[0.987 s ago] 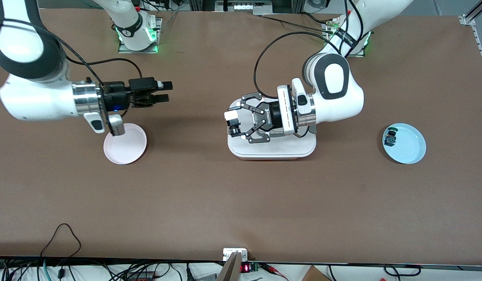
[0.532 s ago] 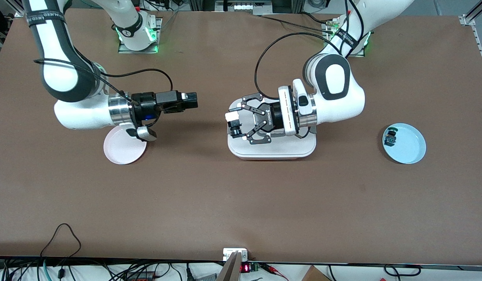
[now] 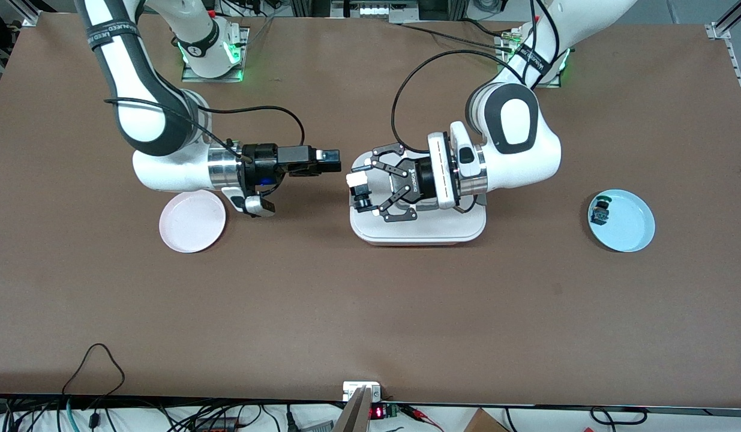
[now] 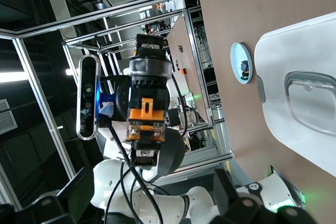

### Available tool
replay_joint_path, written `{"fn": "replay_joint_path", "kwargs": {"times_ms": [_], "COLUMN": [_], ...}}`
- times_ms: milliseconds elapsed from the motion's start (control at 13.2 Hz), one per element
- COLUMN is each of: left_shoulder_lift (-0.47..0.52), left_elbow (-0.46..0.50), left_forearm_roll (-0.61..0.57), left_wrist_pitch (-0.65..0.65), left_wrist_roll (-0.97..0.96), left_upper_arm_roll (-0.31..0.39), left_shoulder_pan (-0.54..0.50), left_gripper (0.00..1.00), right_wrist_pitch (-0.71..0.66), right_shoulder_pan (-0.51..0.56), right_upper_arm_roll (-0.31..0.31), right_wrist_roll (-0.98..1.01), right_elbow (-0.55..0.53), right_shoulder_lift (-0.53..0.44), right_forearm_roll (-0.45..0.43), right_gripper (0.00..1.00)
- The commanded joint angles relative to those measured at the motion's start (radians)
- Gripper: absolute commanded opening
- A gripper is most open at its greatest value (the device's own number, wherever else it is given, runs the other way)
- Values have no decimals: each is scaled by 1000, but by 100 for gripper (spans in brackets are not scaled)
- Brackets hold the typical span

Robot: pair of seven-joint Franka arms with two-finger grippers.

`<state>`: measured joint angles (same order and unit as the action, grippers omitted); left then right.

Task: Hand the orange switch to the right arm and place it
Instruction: 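Raise the switch with the left gripper while the right gripper reaches it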

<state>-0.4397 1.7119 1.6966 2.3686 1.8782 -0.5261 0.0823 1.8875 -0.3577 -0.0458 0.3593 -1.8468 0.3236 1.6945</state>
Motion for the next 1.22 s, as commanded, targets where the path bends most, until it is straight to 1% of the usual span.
{"fn": "replay_joint_path", "kwargs": {"times_ms": [0,152,304,456,532,759,987,1139], "left_shoulder_lift": [-2,-2,-1,2,1,-1,2,4], "left_elbow": [-11,-9,-9,-8,-6,-6,-6,-8], "left_forearm_roll": [37,37,37,37,35,35,35,35], "left_wrist_pitch": [8,8,8,8,8,8,8,9], "left_wrist_roll": [33,33,26,22,22,21,21,21], "left_upper_arm_roll": [0,0,0,0,1,0,0,0], "left_shoulder_pan": [1,4,2,1,1,2,1,1], "left_gripper": [12,12,12,12,12,12,12,13], "right_wrist_pitch": [33,53,61,77,85,73,70,70], "right_shoulder_pan": [-24,-36,-52,-63,-63,-57,-52,-49], "right_upper_arm_roll": [4,4,4,4,4,4,4,6], "right_wrist_roll": [18,18,17,18,18,20,21,23], "right_elbow": [50,81,101,118,124,126,124,126], "right_shoulder_lift": [41,64,87,101,101,101,101,101], "right_forearm_roll": [39,48,89,96,96,93,88,87], "right_gripper": [100,100,100,96,90,63,40,23]}}
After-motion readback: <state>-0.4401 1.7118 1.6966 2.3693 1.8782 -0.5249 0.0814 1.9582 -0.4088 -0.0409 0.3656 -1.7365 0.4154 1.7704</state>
